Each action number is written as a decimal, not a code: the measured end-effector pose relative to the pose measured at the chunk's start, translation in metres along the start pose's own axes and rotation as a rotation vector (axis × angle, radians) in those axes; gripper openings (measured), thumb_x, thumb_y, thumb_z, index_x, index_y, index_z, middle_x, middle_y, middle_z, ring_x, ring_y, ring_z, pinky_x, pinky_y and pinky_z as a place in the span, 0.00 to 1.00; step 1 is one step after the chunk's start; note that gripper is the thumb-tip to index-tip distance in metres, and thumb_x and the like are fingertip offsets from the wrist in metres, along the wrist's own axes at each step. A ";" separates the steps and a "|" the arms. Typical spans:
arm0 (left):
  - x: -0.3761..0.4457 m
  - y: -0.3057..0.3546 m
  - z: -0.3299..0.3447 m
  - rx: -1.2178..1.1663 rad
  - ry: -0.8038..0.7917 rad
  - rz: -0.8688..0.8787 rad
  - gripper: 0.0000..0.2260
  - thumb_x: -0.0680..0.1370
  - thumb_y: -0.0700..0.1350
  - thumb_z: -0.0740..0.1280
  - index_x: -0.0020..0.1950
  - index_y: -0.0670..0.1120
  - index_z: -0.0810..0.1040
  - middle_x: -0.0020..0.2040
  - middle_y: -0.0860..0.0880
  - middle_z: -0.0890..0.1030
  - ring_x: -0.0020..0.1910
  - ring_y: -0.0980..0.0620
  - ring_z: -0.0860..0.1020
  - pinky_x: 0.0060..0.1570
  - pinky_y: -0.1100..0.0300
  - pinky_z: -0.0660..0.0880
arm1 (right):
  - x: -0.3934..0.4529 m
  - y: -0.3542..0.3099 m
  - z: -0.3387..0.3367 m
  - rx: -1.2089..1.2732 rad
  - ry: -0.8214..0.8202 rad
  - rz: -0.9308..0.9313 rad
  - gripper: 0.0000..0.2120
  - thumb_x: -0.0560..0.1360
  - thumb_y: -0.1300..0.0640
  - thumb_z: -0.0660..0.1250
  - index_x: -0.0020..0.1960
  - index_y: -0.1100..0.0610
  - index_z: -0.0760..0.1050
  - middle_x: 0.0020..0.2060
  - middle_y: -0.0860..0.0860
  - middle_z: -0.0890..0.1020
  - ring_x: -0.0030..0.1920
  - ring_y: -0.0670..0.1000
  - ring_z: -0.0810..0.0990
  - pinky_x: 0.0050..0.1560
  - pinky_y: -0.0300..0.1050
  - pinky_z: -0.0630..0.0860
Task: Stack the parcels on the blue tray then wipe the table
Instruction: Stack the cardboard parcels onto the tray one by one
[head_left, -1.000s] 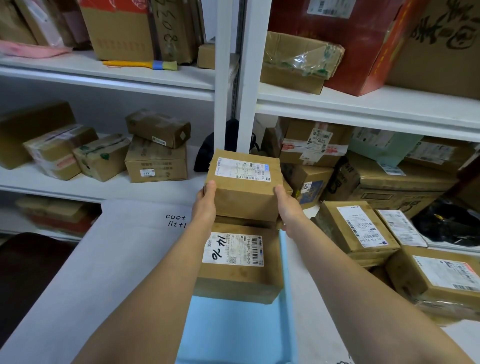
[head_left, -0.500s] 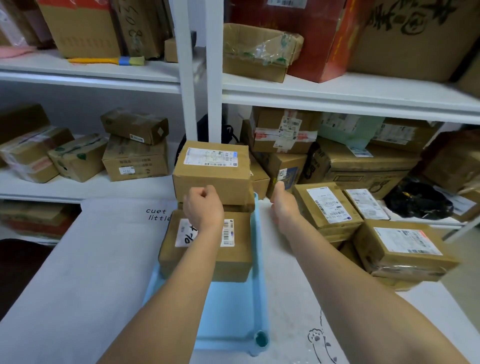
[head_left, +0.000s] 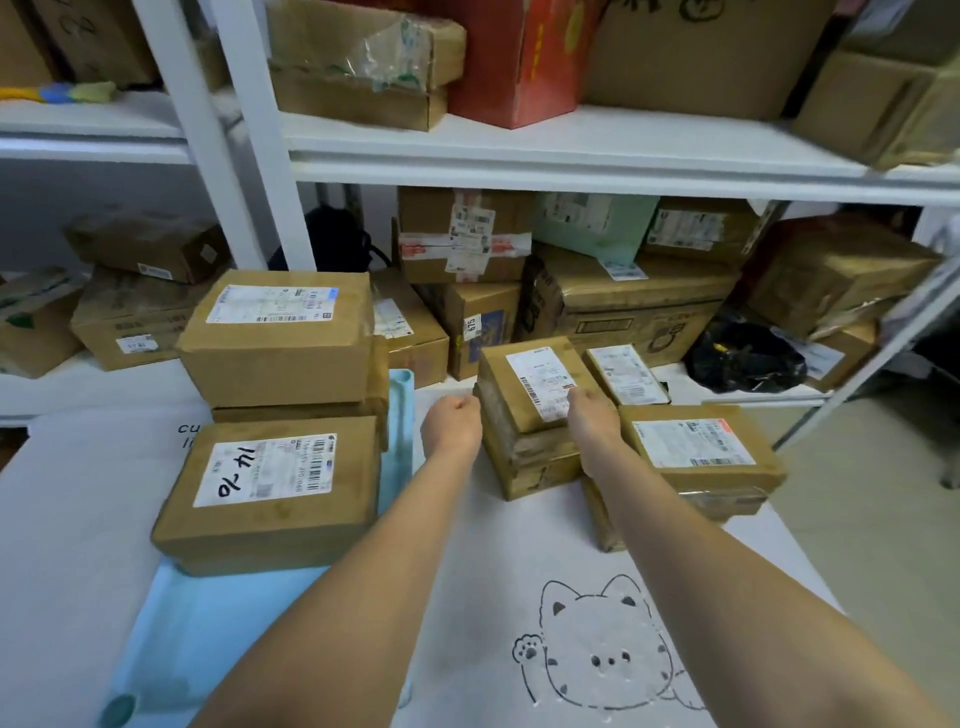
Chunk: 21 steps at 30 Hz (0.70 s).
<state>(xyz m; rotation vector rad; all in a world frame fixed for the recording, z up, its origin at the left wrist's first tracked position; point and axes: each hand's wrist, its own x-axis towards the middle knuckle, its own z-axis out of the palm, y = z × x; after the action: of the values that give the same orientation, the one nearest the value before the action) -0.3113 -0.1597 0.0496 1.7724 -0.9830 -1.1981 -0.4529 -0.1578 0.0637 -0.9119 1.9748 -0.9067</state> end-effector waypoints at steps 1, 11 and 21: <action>0.000 0.001 0.011 -0.008 -0.028 -0.029 0.12 0.79 0.44 0.58 0.55 0.41 0.78 0.56 0.42 0.79 0.54 0.42 0.76 0.55 0.53 0.73 | 0.008 0.003 -0.006 -0.024 0.009 -0.024 0.12 0.80 0.59 0.51 0.53 0.59 0.73 0.49 0.55 0.73 0.48 0.53 0.70 0.49 0.43 0.64; 0.004 -0.006 0.062 -0.055 -0.184 -0.279 0.23 0.80 0.54 0.57 0.68 0.40 0.69 0.64 0.42 0.75 0.62 0.43 0.73 0.56 0.54 0.69 | 0.069 0.011 -0.035 -0.483 0.042 -0.039 0.21 0.79 0.52 0.55 0.68 0.62 0.69 0.66 0.61 0.72 0.65 0.61 0.71 0.64 0.52 0.68; -0.004 -0.004 0.067 -0.345 -0.301 -0.445 0.25 0.80 0.61 0.52 0.70 0.46 0.69 0.57 0.48 0.74 0.65 0.43 0.71 0.49 0.55 0.65 | 0.079 0.006 -0.036 -0.384 -0.041 -0.133 0.21 0.80 0.56 0.53 0.72 0.55 0.67 0.71 0.55 0.69 0.71 0.60 0.64 0.70 0.51 0.62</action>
<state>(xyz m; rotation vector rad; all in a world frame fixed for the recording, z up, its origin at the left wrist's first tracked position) -0.3747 -0.1664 0.0300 1.6011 -0.5020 -1.8339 -0.5212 -0.2101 0.0486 -1.2789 2.1101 -0.5802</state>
